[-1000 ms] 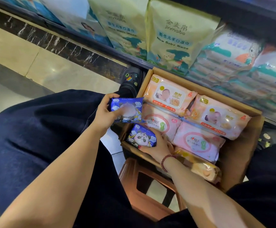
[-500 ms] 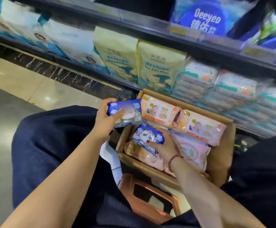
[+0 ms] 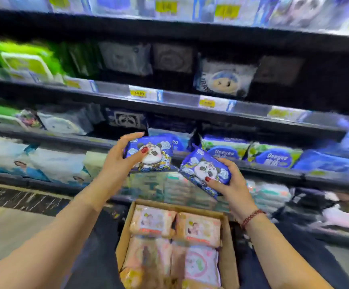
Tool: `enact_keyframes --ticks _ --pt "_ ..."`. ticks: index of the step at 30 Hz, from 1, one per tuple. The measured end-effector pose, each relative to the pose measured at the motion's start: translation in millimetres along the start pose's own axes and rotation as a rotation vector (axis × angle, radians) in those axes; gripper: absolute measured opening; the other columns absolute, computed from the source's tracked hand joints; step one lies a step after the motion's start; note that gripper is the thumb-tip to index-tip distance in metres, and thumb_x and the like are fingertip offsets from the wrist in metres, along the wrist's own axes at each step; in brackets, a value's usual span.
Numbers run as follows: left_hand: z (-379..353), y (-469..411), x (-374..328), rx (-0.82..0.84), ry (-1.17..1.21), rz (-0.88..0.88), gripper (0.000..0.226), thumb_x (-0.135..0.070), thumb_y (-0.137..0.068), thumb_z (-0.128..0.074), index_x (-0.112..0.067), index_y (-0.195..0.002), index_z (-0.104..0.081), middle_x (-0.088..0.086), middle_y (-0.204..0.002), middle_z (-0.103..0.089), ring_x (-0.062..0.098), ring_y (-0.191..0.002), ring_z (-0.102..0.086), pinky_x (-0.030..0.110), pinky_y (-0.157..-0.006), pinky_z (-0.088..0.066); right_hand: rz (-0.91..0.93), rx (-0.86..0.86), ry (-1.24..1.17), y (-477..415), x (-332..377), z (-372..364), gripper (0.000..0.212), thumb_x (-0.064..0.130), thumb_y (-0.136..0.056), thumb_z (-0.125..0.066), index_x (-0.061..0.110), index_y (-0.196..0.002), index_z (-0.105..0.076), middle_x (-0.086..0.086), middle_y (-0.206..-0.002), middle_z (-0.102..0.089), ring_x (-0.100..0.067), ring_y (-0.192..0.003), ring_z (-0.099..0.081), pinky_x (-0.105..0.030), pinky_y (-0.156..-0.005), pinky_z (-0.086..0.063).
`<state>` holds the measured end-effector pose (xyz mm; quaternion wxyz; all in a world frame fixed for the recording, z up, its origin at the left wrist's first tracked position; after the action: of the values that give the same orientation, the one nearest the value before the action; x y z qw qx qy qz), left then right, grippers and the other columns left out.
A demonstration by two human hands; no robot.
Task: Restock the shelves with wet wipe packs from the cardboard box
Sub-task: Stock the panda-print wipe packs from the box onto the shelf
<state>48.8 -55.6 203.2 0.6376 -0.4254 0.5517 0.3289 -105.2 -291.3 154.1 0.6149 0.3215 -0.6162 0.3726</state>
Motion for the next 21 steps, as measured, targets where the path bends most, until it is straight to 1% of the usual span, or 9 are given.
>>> enact_keyframes --ticks 3,5,7,9,11,13,15,18,21 --pt "-20.6 -16.2 -52.6 0.045 0.037 -0.113 0.035 -0.013 -0.082 -0.071 -0.042 -0.103 -0.067 0.004 -0.115 -0.068 0.022 -0.102 -0.067 0.035 -0.085 -0.055 0.122 -0.030 0.027 -5.5 60.2 28.1 0.058 -0.008 -0.072 -0.074 0.031 -0.110 -0.056 -0.006 -0.116 -0.065 -0.017 -0.097 -0.064 -0.035 -0.090 -0.052" --pt "-32.4 -25.0 -87.0 0.075 0.069 -0.185 0.034 -0.018 -0.079 -0.071 -0.042 -0.102 -0.067 -0.001 -0.110 -0.069 0.017 -0.098 -0.069 0.031 -0.082 -0.055 0.221 -0.051 0.056 -7.2 99.9 43.6 0.057 -0.007 -0.072 -0.074 0.032 -0.111 -0.057 0.000 -0.113 -0.067 -0.016 -0.098 -0.064 -0.038 -0.092 -0.051" --pt "-40.6 -34.4 -118.9 0.095 0.082 -0.256 0.032 -0.023 -0.075 -0.071 -0.042 -0.101 -0.067 -0.001 -0.109 -0.070 0.017 -0.097 -0.069 0.033 -0.082 -0.055 0.289 -0.081 0.062 -8.3 137.9 56.9 0.056 -0.006 -0.072 -0.074 0.029 -0.112 -0.057 0.002 -0.111 -0.067 -0.014 -0.095 -0.065 -0.038 -0.091 -0.052" --pt "-46.0 -45.5 -148.1 0.107 0.101 -0.319 0.032 -0.025 -0.074 -0.071 -0.040 -0.101 -0.066 0.000 -0.108 -0.070 0.018 -0.097 -0.070 0.032 -0.080 -0.056 0.364 -0.116 0.070 -10.2 176.7 67.8 0.056 -0.005 -0.072 -0.073 0.027 -0.115 -0.056 0.001 -0.110 -0.067 -0.012 -0.093 -0.065 -0.036 -0.089 -0.053" --pt "-49.0 -58.6 -174.9 0.109 0.111 -0.389 0.032 -0.024 -0.074 -0.071 -0.039 -0.103 -0.066 -0.002 -0.107 -0.071 0.016 -0.097 -0.070 0.028 -0.076 -0.056 0.443 -0.141 0.058 -14.5 215.7 75.0 0.055 -0.004 -0.071 -0.073 0.026 -0.115 -0.056 0.002 -0.110 -0.067 -0.010 -0.092 -0.065 -0.030 -0.085 -0.055" --pt "-49.7 -72.4 -197.5 0.105 0.121 -0.439 0.033 -0.020 -0.078 -0.070 -0.035 -0.107 -0.064 -0.003 -0.111 -0.069 0.015 -0.100 -0.069 0.024 -0.077 -0.055 0.514 -0.150 0.040 -23.2 252.6 78.2 0.054 -0.002 -0.070 -0.073 0.028 -0.112 -0.056 0.004 -0.110 -0.068 -0.008 -0.093 -0.066 -0.023 -0.080 -0.055" --pt "-47.4 -86.7 -216.0 0.093 0.105 -0.486 0.033 -0.016 -0.083 -0.069 -0.035 -0.109 -0.062 -0.006 -0.119 -0.065 0.013 -0.106 -0.066 0.023 -0.081 -0.054 0.579 -0.156 0.067 -36.4 286.5 77.0 0.054 -0.004 -0.073 -0.073 0.033 -0.110 -0.056 0.005 -0.112 -0.067 -0.008 -0.096 -0.067 -0.023 -0.080 -0.055" --pt "-41.5 -108.0 -234.9 0.069 0.071 -0.545 0.032 -0.018 -0.086 -0.068 -0.041 -0.108 -0.062 -0.006 -0.127 -0.060 0.016 -0.114 -0.061 0.037 -0.093 -0.053 0.689 -0.148 0.203 -61.3 331.1 65.6 0.053 0.000 -0.076 -0.074 0.034 -0.112 -0.055 0.003 -0.117 -0.063 -0.010 -0.099 -0.065 -0.024 -0.080 -0.055" --pt "-34.6 -125.7 -244.1 0.031 0.041 -0.560 0.033 -0.022 -0.087 -0.068 -0.047 -0.107 -0.061 -0.005 -0.129 -0.058 0.019 -0.120 -0.058 0.044 -0.098 -0.050 0.758 -0.134 0.370 -92.1 362.4 49.2 0.051 0.004 -0.077 -0.075 0.031 -0.115 -0.053 0.005 -0.113 -0.062 -0.010 -0.098 -0.065 -0.028 -0.082 -0.055"
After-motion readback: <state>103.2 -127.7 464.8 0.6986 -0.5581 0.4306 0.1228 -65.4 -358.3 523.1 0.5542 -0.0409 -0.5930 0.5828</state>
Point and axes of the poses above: each hand's wrist, its own y-axis away from the middle knuckle, its own z-axis out of the back of the hand, x = y × z, the point moved 6 cm from there along -y, towards the middle knuckle
